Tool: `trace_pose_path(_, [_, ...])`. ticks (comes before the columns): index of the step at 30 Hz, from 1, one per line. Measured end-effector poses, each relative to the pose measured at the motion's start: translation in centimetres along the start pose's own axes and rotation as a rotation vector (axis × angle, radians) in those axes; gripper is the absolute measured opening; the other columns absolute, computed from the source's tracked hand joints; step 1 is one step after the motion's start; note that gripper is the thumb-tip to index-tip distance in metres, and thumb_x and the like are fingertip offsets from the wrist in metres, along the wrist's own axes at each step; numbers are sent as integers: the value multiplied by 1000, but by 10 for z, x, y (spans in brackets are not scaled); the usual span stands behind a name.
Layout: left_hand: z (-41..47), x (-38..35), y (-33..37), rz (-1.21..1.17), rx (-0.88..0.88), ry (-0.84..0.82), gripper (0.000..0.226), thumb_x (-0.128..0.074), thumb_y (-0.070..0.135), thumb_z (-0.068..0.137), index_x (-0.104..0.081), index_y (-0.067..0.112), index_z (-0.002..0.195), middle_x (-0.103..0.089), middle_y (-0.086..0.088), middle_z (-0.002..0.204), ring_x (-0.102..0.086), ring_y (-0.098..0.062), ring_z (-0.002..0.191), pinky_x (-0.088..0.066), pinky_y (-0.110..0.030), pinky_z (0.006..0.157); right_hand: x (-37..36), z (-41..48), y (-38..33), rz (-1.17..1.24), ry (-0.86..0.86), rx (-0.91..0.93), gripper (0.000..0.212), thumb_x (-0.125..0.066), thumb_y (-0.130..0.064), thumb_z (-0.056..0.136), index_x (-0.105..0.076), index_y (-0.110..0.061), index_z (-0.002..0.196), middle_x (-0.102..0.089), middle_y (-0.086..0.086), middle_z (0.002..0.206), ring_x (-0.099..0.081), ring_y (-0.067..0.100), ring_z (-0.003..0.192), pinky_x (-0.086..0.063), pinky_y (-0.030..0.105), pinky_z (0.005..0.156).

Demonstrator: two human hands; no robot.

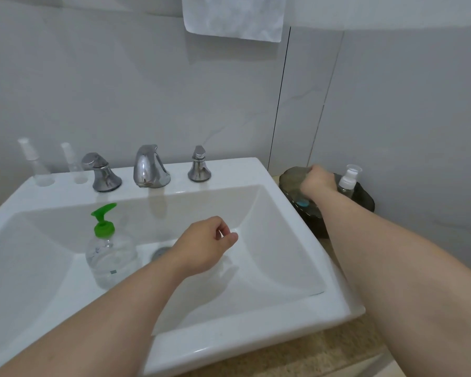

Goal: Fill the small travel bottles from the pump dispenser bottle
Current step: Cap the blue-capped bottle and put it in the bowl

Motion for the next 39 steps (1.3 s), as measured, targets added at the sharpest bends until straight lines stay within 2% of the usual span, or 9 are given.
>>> trace_pose_path(7, [-1, 0, 0, -11, 1, 3, 21, -62, 40, 101, -63, 20, 96, -62, 3, 88, -54, -13, 73, -44, -27, 65, 2, 3, 5, -19, 9, 31, 46, -63, 2, 94, -53, -7, 137, -60, 22, 131, -60, 39, 118, -54, 45, 92])
trace_pose_path(11, [-2, 0, 0, -15, 17, -1, 21, -62, 39, 101, -63, 19, 96, -60, 3, 86, -53, -13, 72, -43, -27, 64, 8, 2, 4, -34, -10, 61, 45, -63, 0, 94, -52, -7, 137, -60, 20, 130, -59, 38, 118, -51, 41, 85])
trace_pose_path(16, [-1, 1, -2, -10, 39, -5, 21, -62, 39, 101, -62, 20, 93, -59, 5, 82, -52, -11, 69, -41, -26, 62, 19, 1, -8, -83, -4, 97, 47, -54, 2, 96, -46, -6, 142, -57, 21, 133, -59, 37, 113, -54, 41, 88])
trace_pose_path(20, [-4, 1, -2, 10, 51, -4, 21, -62, 39, 102, -61, 20, 91, -58, 6, 81, -52, -10, 69, -40, -26, 62, 28, 1, -19, -165, -33, 120, 27, -51, 3, 96, -55, -2, 122, -58, 18, 110, -53, 27, 83, -44, 34, 68])
trace_pose_path(24, [-5, 0, -2, 28, 61, -15, 22, -61, 40, 102, -59, 23, 88, -57, 7, 81, -51, -8, 69, -39, -25, 61, 27, 1, -14, -249, -96, 95, 13, -49, 1, 97, -58, 0, 105, -57, 16, 94, -55, 30, 86, -45, 33, 71])
trace_pose_path(26, [-5, 0, -2, 29, 58, -20, 22, -61, 40, 102, -58, 24, 87, -57, 8, 81, -50, -8, 69, -39, -24, 61, 22, 0, -12, -290, -129, 84, 12, -51, -1, 97, -59, 1, 106, -62, 19, 107, -59, 32, 97, -51, 34, 80])
trace_pose_path(29, [-3, 0, -3, 26, 65, -21, 22, -60, 40, 102, -58, 24, 88, -56, 8, 81, -50, -7, 68, -38, -23, 60, 9, 4, -13, -318, -107, 68, 31, -54, -5, 98, -53, 4, 128, -53, 24, 129, -54, 36, 118, -50, 36, 95])
trace_pose_path(35, [-1, -1, -5, 2, 62, -31, 22, -60, 42, 102, -60, 22, 91, -57, 8, 81, -51, -9, 68, -40, -26, 61, -8, 12, -18, -233, -78, 1, 58, -50, -4, 98, -27, 3, 151, -43, 28, 143, -49, 40, 128, -46, 37, 88])
trace_pose_path(39, [-1, -1, -6, -2, 63, -35, 22, -60, 42, 102, -61, 22, 92, -57, 9, 81, -51, -8, 67, -39, -25, 60, -11, 15, -9, -190, -42, -12, 53, -52, 0, 98, -32, 1, 147, -38, 33, 144, -55, 45, 122, -50, 45, 91])
Point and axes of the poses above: each hand's wrist, its own z-axis towards the middle knuckle, its own x-axis out of the back of the hand, y = z × x, the point moved 1 cm from there along z, towards the middle knuckle
